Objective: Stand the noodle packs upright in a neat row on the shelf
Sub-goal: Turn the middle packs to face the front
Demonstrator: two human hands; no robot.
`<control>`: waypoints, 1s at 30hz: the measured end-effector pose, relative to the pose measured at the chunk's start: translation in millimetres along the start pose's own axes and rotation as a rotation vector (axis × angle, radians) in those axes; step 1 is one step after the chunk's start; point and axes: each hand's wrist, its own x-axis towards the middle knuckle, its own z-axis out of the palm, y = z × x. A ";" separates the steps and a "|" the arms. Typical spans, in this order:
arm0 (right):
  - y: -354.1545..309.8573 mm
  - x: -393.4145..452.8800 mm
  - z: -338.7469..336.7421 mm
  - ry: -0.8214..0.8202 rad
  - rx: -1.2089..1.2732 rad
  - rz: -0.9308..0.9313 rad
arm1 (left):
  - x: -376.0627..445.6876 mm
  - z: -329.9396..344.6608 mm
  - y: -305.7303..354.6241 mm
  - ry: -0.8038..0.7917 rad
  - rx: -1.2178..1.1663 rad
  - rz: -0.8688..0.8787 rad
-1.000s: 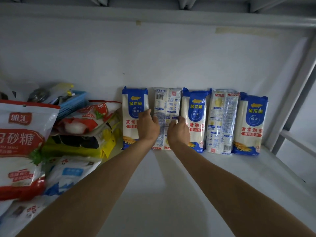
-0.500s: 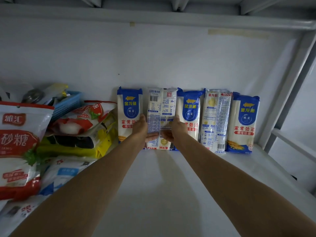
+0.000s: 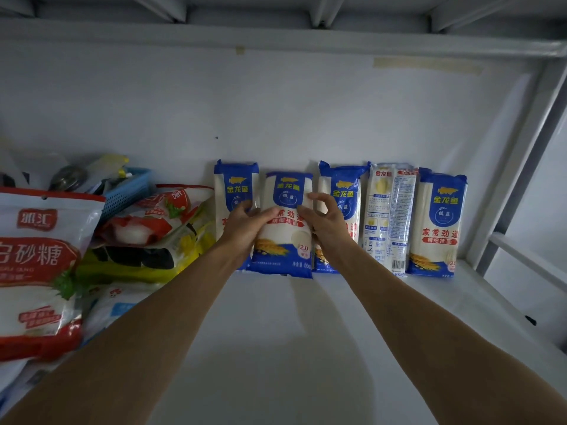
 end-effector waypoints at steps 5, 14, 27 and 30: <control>3.6 9.1 3.9 0.051 -0.025 -0.031 | 5.9 9.6 5.3 0.078 0.225 0.072; 10.7 32.0 19.4 0.133 -0.197 -0.127 | 21.1 22.6 -11.8 0.132 0.251 0.171; 25.2 40.4 21.6 0.283 -0.394 -0.114 | 36.5 37.4 -24.6 0.283 0.484 0.292; 23.5 25.6 16.8 0.403 -0.495 -0.299 | 22.9 51.4 -22.8 0.389 0.534 0.470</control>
